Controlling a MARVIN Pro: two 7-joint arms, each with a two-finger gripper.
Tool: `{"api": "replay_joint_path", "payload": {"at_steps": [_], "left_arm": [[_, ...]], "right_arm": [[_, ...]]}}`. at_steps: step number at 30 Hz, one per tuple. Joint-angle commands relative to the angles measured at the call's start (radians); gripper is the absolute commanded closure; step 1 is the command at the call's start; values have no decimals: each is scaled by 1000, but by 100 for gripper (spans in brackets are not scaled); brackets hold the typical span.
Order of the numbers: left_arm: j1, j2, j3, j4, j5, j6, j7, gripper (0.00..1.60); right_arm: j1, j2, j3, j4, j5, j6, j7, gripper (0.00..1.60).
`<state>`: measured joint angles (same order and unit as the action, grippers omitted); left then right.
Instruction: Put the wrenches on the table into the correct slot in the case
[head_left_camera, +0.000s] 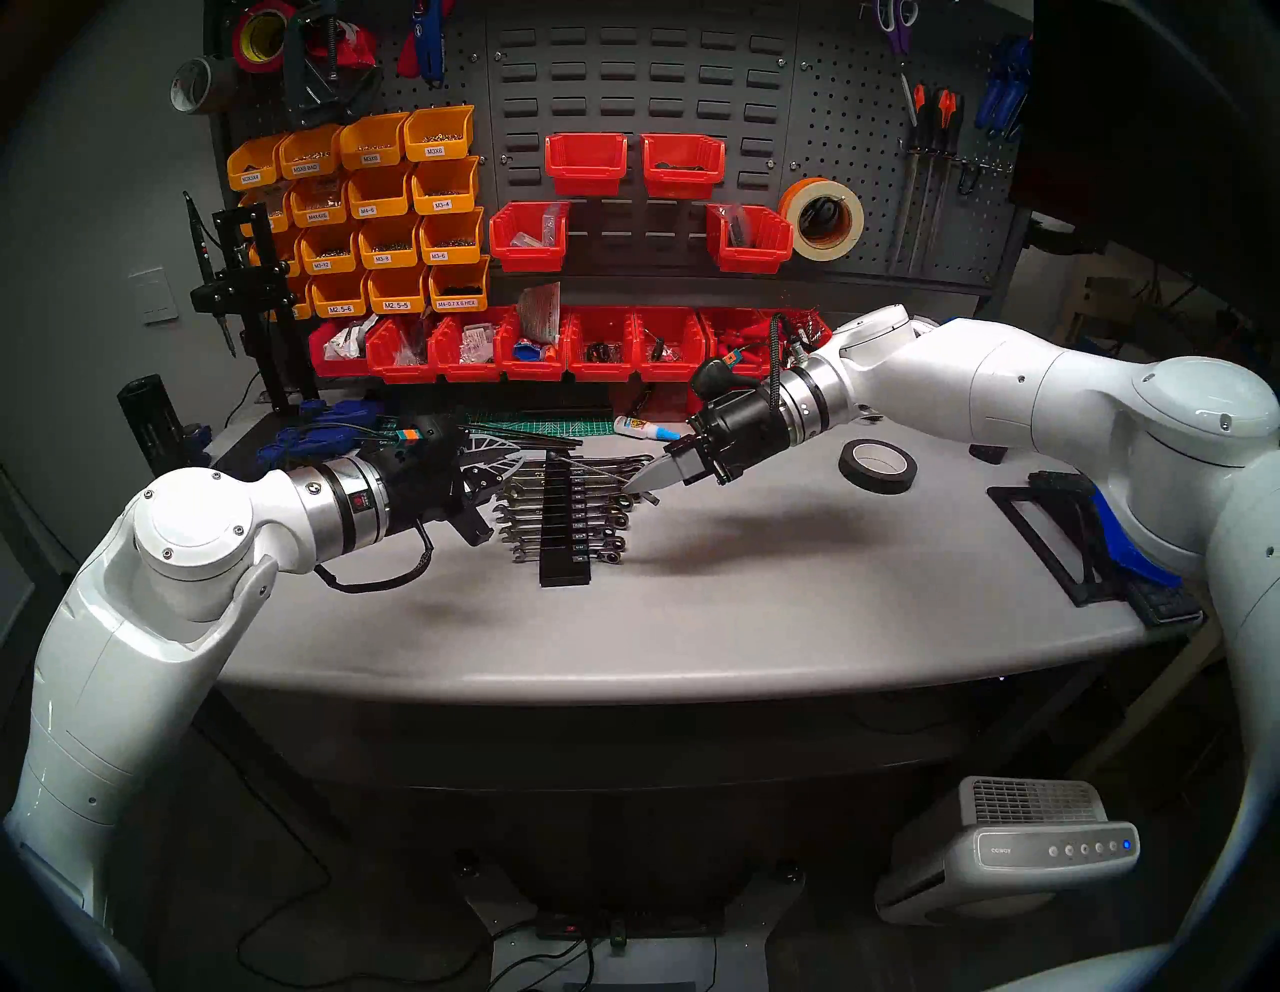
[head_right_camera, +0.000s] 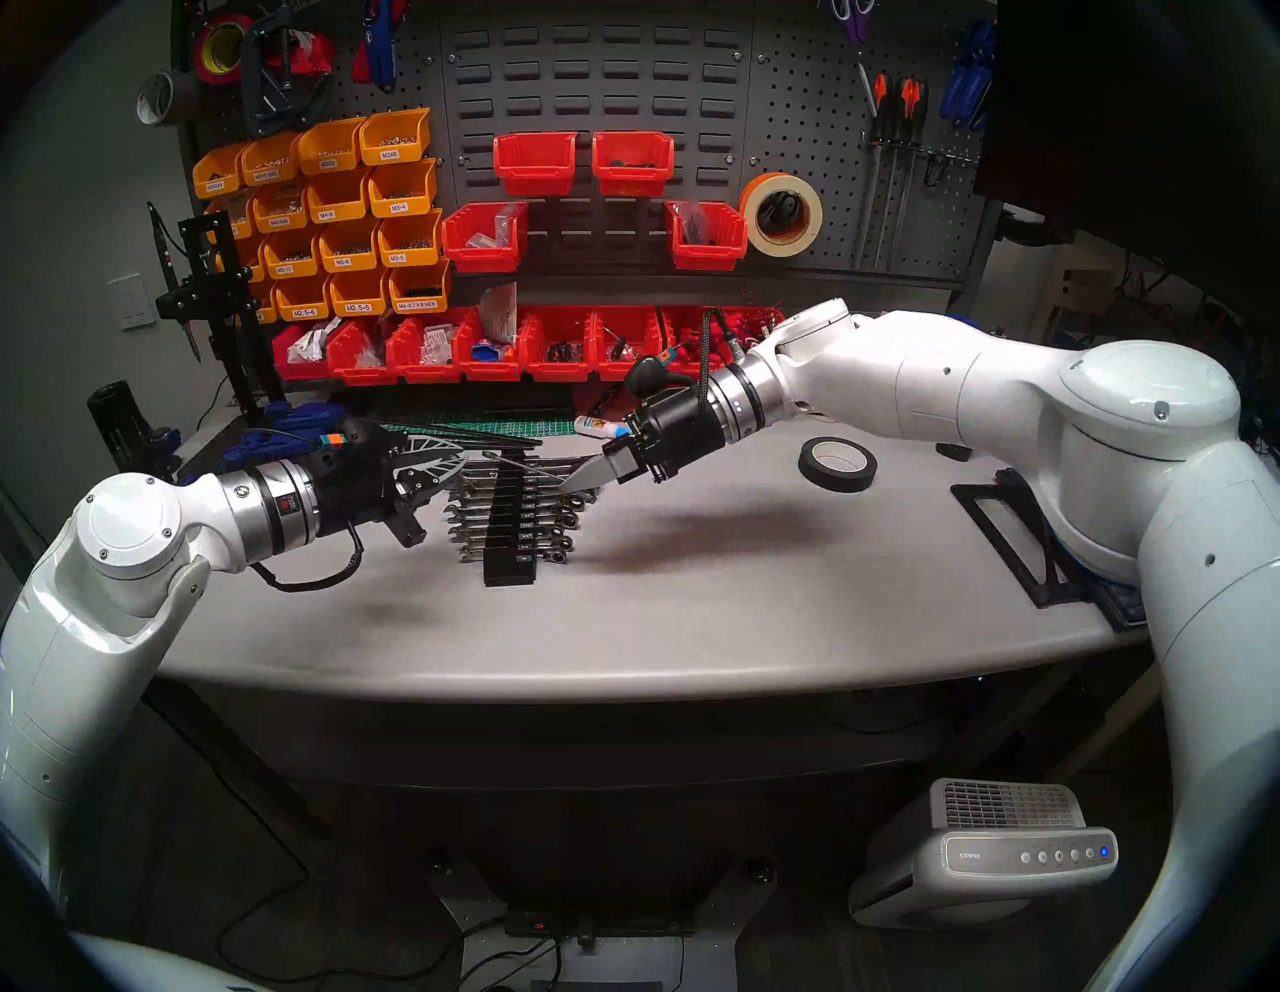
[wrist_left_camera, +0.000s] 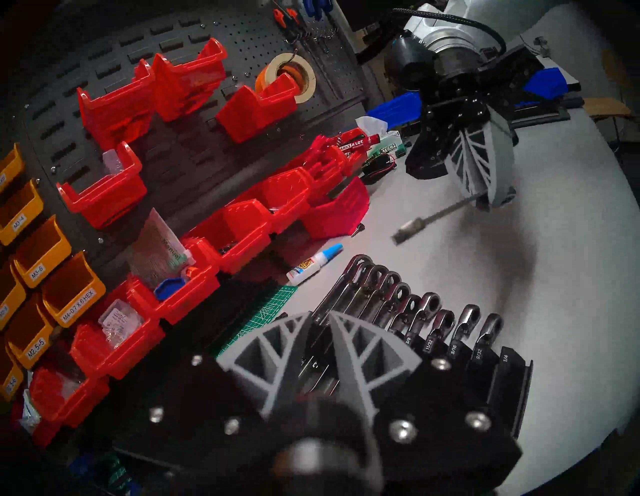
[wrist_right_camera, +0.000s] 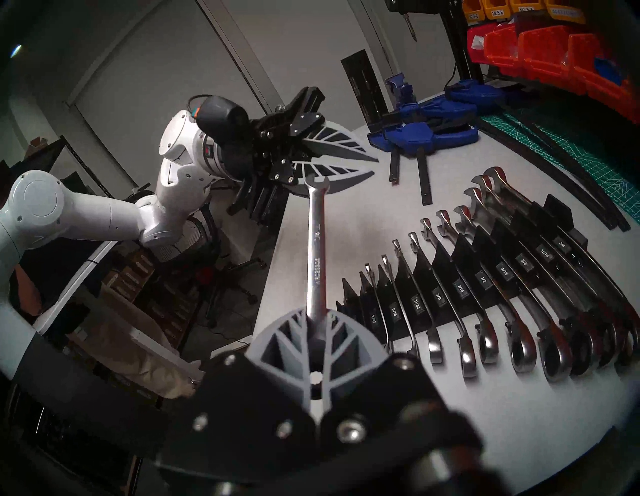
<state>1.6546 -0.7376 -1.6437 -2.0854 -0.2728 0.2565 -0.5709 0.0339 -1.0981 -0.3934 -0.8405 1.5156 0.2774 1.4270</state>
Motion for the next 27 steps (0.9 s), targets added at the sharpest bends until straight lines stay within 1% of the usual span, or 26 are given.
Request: {"api": "replay_joint_path", "payload": {"at_steps": [1,6,7,9,10,11,12,14,15,16,18,19,20,21,23,26,27], "left_arm": [[-2,-10,-33,-5,61,-122,-9,77],[-12,-19,-28,15,109,-209,-10,74],[-17,-23,-25,17,119,-218,-8,78],[-21,-30,-22,23,134,-243,-9,79],[-21,-35,-21,32,143,-281,-8,77],[-23,-38,-20,32,150,-284,-7,75],[-24,-42,-20,37,157,-303,-6,77],[-25,-47,-19,42,167,-323,-5,75],[-24,-49,-18,48,175,-351,-4,76],[-25,-51,-18,52,180,-365,-5,75],[-23,-49,-19,61,196,-411,-6,78],[-24,-50,-20,58,202,-399,-7,79],[-20,-49,-22,67,210,-437,-6,78],[-19,-47,-22,67,218,-438,-8,75],[-14,-47,-24,79,231,-477,-8,78],[-16,-44,-22,91,264,-519,-2,75],[-18,-45,-21,101,273,-550,0,73]], "right_arm": [[23,-43,33,18,23,6,-7,160],[25,-57,32,21,23,22,-17,160],[27,-61,29,21,18,24,-18,160],[27,-66,30,23,19,29,-22,160],[27,-69,30,24,19,31,-23,160],[26,-71,30,25,20,33,-26,160],[27,-74,28,27,17,35,-24,160],[25,-79,30,29,19,36,-30,160],[26,-82,29,31,18,37,-30,160],[25,-84,30,34,18,38,-33,160],[27,-88,29,37,16,42,-37,160],[28,-89,29,38,16,43,-37,160],[32,-91,26,39,12,45,-39,160],[33,-91,27,40,12,46,-40,160],[38,-92,26,41,9,51,-39,160],[45,-95,21,39,4,63,-43,160],[47,-96,20,39,3,67,-41,160]]}}
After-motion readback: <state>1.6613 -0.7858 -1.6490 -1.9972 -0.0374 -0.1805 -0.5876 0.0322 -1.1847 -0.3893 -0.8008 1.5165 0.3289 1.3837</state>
